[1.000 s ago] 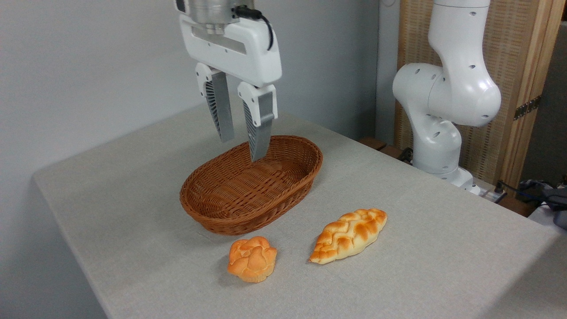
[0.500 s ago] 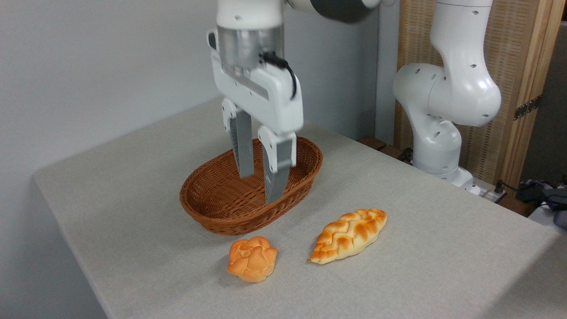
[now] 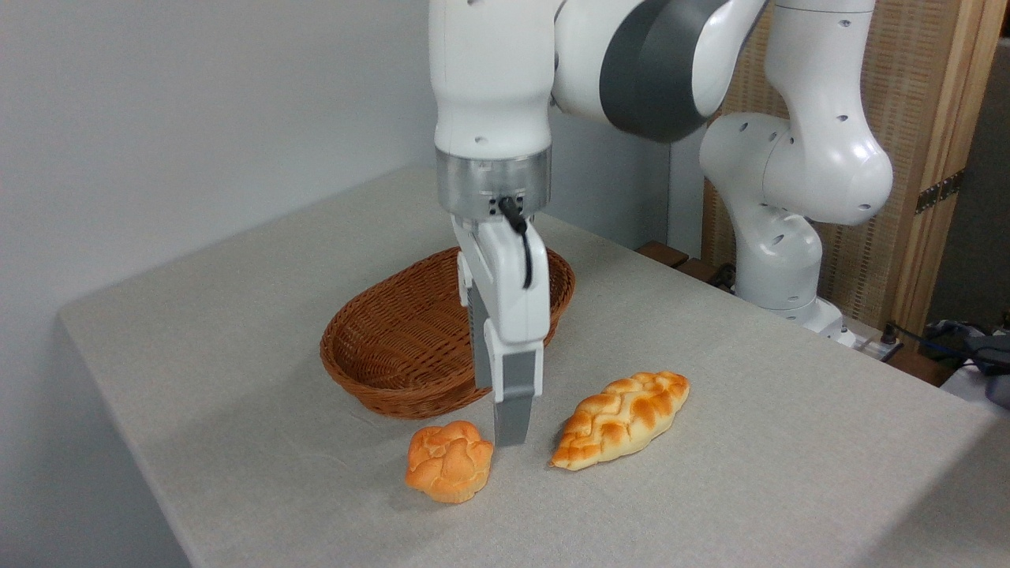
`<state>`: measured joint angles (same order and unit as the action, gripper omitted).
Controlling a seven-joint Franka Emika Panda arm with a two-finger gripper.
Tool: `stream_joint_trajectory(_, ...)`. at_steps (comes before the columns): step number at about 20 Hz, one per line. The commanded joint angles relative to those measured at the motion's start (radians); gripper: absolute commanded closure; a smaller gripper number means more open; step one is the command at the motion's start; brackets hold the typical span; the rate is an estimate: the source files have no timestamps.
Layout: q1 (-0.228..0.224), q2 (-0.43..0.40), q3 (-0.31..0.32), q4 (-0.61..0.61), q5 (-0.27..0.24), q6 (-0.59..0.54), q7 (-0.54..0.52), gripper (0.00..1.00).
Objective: Put bread into the basket
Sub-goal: 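Lower the open gripper down around the small orange bun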
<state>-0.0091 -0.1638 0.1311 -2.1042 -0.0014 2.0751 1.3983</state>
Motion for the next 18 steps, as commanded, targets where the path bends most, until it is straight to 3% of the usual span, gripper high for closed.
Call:
stream_joint_trajectory(1, -0.015, 0.012, 0.009, -0.036, 0.111, 0.026, 0.213, 0.00)
stream_joint_trajectory(3, -0.022, 0.023, 0.005, -0.039, 0.145, 0.028, 0.336, 0.00)
stream_joint_trajectory(9, -0.038, 0.044, 0.001, -0.039, 0.133, 0.101, 0.571, 0.00)
stream_joint_trajectory(13, -0.089, 0.078, -0.011, -0.049, 0.132, 0.135, 0.574, 0.00)
stream_joint_trajectory(18, -0.091, 0.090, -0.060, -0.096, 0.133, 0.211, 0.574, 0.00)
